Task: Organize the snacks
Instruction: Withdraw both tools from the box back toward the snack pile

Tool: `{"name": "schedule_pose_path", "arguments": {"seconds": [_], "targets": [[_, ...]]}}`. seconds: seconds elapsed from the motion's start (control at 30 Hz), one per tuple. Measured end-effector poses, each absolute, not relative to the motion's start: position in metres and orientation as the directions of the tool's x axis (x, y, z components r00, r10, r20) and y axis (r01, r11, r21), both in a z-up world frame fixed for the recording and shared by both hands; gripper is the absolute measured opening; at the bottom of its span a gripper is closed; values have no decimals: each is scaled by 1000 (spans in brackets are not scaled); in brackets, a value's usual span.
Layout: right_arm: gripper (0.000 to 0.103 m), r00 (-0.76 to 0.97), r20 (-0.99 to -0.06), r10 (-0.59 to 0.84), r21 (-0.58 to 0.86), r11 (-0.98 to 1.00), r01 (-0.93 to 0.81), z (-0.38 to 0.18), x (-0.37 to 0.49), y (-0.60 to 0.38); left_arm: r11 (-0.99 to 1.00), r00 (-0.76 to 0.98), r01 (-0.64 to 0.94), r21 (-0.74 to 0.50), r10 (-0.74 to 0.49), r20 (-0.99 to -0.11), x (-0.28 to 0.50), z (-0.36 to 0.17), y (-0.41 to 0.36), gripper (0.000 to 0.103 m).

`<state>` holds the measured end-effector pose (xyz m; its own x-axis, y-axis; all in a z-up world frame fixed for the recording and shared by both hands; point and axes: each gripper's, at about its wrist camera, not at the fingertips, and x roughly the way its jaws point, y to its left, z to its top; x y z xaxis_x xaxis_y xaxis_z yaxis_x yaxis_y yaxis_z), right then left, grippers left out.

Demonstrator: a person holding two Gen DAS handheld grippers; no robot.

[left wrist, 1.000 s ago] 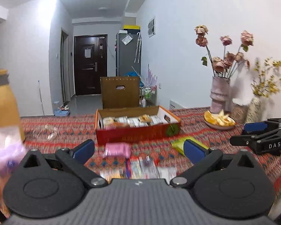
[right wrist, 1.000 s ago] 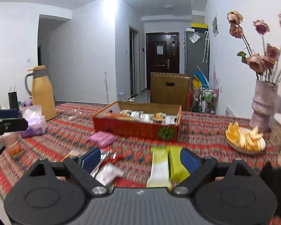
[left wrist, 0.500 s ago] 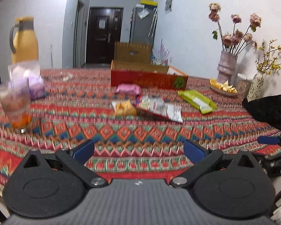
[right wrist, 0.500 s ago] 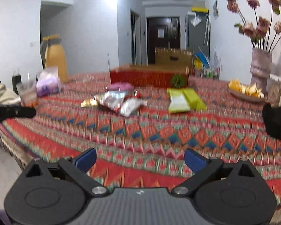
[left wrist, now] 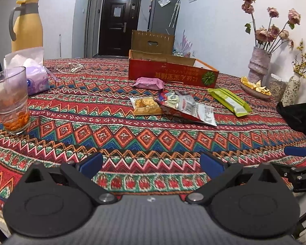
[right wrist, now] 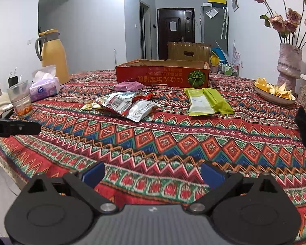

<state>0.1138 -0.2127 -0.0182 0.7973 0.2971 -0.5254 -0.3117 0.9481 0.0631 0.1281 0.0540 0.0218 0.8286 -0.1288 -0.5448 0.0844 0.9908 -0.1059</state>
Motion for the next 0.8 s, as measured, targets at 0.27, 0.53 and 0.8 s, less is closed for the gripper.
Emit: {"name": "schedule_pose_path", "arguments": {"seconds": [0.27, 0.53, 0.8], "targets": [[100, 783, -550, 291, 68, 950, -305, -21, 156, -200, 990, 821, 85, -110, -133, -556, 171, 20, 61, 103], [85, 763, -577, 291, 79, 950, -303, -21, 205, -188, 992, 821, 82, -93, -120, -559, 225, 25, 63, 103], [69, 739, -595, 314, 97, 942, -322, -21, 256, -171, 991, 826, 99, -87, -131, -548, 284, 29, 62, 81]]}}
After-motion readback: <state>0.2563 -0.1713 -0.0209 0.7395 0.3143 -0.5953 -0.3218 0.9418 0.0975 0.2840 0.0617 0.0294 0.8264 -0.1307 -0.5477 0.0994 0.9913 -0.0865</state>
